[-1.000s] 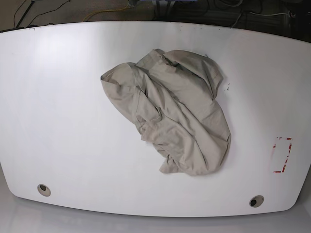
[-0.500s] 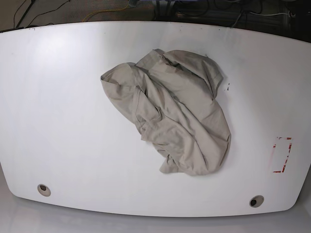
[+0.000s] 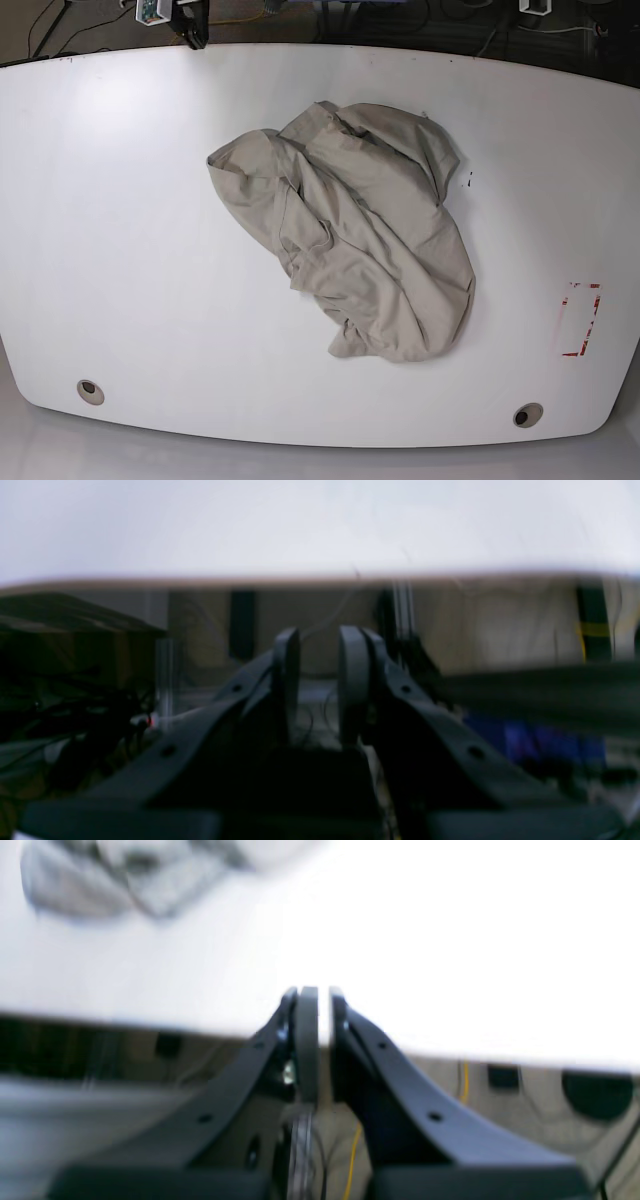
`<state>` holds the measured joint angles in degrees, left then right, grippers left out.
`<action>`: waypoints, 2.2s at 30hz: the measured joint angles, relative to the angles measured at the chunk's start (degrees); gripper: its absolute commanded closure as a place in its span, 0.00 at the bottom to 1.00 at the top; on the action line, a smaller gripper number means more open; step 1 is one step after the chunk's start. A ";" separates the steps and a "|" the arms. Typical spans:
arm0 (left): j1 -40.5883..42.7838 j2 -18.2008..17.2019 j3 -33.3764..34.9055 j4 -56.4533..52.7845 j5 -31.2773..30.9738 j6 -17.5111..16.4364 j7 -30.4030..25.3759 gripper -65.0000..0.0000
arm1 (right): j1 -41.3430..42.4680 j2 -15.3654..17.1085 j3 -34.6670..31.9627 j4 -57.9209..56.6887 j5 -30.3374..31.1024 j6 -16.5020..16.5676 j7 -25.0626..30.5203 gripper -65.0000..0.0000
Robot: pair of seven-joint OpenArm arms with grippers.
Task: Layout the t-shirt on the table in an organized manner, then fold the t-shirt properly
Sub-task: 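Lower both open grippers toward the crumpled beige t-shirt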
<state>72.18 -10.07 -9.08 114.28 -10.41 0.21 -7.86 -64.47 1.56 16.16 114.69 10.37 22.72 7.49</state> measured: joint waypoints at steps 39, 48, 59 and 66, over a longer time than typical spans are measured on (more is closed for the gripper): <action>-14.38 0.13 0.72 -0.17 0.00 0.02 0.50 0.81 | 20.52 0.17 -8.48 0.44 -1.05 0.15 -0.48 0.62; -14.73 0.20 2.56 -0.17 -0.04 0.26 0.50 0.54 | 20.68 2.32 -11.26 0.42 -1.01 -0.09 -0.44 0.61; -17.90 2.40 5.88 -0.28 -1.79 -0.17 0.57 0.33 | 23.26 3.52 -14.27 0.35 -1.05 -0.07 -0.66 0.61; -20.98 2.36 5.88 -0.33 -8.37 0.02 0.72 0.18 | 25.29 3.69 -13.97 0.26 -1.11 -0.26 -7.85 0.61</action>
<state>51.20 -7.70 -3.20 113.95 -18.79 0.23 -7.14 -39.18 5.26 2.20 114.96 9.26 22.46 -0.36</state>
